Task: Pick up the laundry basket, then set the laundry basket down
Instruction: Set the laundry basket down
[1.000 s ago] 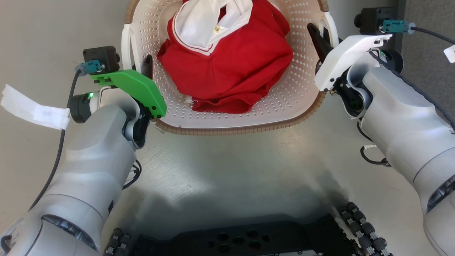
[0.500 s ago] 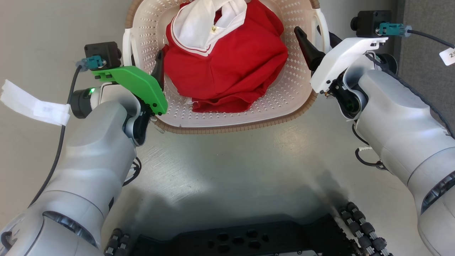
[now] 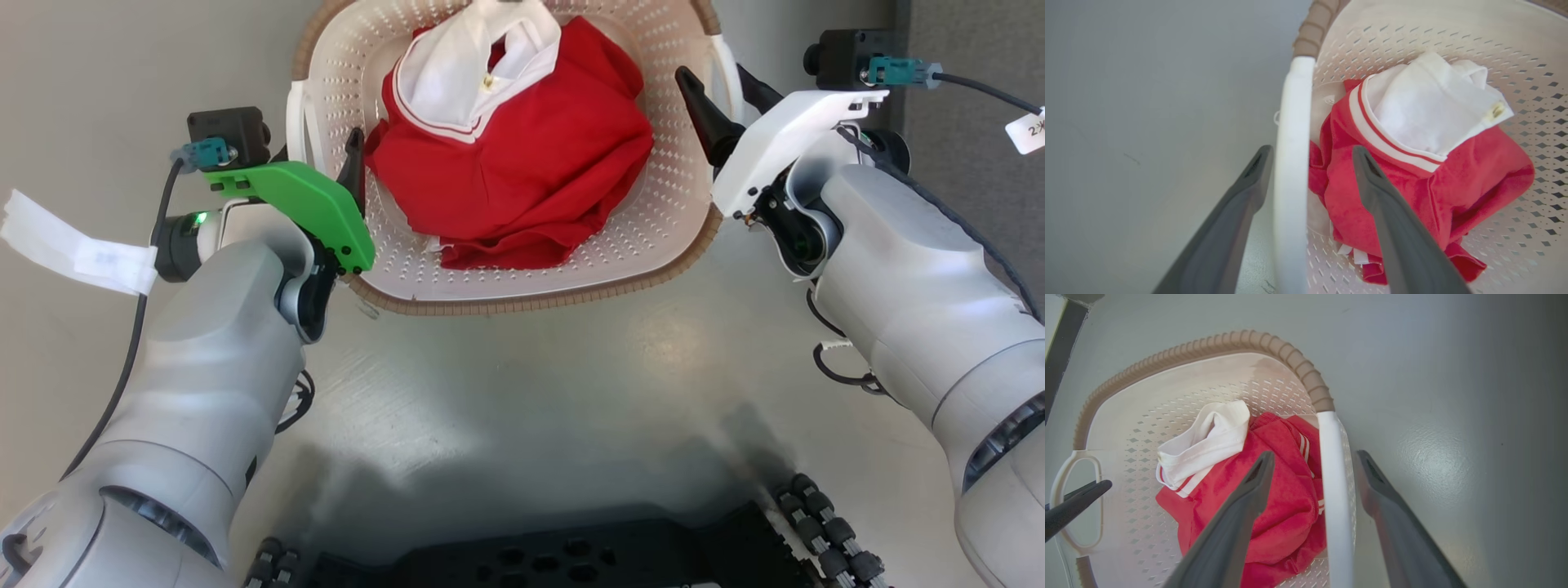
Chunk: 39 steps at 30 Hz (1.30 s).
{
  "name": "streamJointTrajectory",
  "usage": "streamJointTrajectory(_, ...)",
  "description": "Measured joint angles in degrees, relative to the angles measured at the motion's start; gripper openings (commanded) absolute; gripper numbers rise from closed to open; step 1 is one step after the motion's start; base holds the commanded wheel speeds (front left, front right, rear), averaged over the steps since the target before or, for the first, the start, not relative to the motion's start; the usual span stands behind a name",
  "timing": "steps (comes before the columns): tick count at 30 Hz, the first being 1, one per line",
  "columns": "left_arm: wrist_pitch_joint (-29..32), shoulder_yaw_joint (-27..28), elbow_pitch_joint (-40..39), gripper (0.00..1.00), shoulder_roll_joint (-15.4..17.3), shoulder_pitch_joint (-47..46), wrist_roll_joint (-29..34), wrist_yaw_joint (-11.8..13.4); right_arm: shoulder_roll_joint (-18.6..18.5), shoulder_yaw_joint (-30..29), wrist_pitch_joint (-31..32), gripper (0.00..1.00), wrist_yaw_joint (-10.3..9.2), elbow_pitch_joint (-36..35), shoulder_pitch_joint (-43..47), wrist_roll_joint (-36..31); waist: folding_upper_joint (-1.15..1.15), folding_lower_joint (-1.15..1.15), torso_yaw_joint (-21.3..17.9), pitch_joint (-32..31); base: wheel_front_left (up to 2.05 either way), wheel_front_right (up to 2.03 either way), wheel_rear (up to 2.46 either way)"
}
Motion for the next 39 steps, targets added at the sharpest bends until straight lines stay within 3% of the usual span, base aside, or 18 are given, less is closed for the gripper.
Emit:
streamJointTrajectory(24, -1.1, -0.5, 3.8, 1.00, 0.0, 4.8, 0.7, -2.3, 0.4, 2.8, -0.1, 1.00, 0.00, 3.8, 4.9, 0.2, 0.00, 0.00, -1.4, -13.4, 0.00, 0.00, 0.00)
streamJointTrajectory(39, -1.1, 5.4, -2.1, 1.00, 2.0, 7.9, 1.7, -3.3, -1.1, 3.6, -1.6, 1.00, 0.01, 1.3, 8.5, -2.0, 0.00, 0.00, -1.3, -26.1, 0.00, 0.00, 0.00)
